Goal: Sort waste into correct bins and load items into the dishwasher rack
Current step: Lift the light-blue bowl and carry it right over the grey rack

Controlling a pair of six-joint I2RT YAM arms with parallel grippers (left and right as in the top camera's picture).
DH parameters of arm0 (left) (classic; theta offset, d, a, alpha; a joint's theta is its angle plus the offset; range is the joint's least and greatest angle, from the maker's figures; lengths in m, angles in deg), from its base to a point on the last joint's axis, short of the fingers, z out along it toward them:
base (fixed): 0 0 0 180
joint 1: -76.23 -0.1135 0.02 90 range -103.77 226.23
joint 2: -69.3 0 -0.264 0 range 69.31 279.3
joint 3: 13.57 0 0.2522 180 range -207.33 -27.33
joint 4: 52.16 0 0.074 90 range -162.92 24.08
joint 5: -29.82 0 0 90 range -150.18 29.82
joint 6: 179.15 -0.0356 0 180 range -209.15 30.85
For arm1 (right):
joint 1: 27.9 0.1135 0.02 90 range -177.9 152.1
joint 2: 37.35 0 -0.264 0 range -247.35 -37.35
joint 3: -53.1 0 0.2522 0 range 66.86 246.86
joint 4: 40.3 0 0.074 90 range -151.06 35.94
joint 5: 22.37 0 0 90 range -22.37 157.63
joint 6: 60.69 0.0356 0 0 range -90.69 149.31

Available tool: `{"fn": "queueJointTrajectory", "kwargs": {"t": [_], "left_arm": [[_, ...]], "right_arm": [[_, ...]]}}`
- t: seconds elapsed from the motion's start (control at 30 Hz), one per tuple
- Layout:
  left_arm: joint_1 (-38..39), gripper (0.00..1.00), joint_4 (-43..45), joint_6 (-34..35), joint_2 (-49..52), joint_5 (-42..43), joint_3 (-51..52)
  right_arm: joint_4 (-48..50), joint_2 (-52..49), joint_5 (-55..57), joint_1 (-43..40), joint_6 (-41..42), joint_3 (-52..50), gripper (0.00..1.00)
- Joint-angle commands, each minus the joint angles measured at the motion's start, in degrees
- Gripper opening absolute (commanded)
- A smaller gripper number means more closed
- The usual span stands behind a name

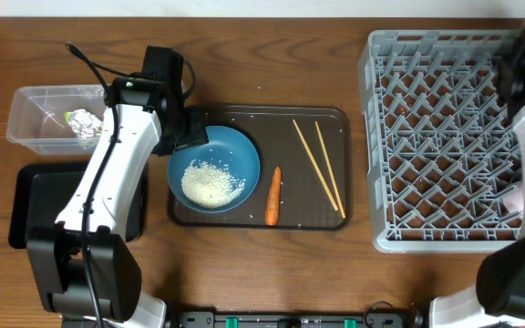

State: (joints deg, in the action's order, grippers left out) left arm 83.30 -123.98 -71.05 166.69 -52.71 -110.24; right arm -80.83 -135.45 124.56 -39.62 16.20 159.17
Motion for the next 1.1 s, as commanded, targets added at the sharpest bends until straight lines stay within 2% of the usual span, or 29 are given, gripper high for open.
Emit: {"fn": "queueJointTrajectory", "kwargs": {"t": [0.0, 0.43, 0.77, 1.07], "left_arm": [[-0.04, 0.54, -0.17, -0.5, -1.27, -0.68, -0.46], [-0.04, 0.54, -0.2, -0.44, -1.27, -0.63, -0.46], [-0.04, 0.54, -0.17, 0.0, -1.27, -0.61, -0.46], [-0.04, 0.54, -0.2, -0.02, -1.27, -0.61, -0.46]], "right_arm": [[2.01, -2.89, 7.02, -2.67, -0.7, 0.94, 0.01], [7.98, -15.76, 7.15, -4.55, -1.95, 0.94, 0.01], [7.82, -22.77, 7.15, 0.13, -1.92, 0.94, 0.01], [7.5, -23.32, 6.01, 4.2, -1.09, 0.94, 0.04]]}}
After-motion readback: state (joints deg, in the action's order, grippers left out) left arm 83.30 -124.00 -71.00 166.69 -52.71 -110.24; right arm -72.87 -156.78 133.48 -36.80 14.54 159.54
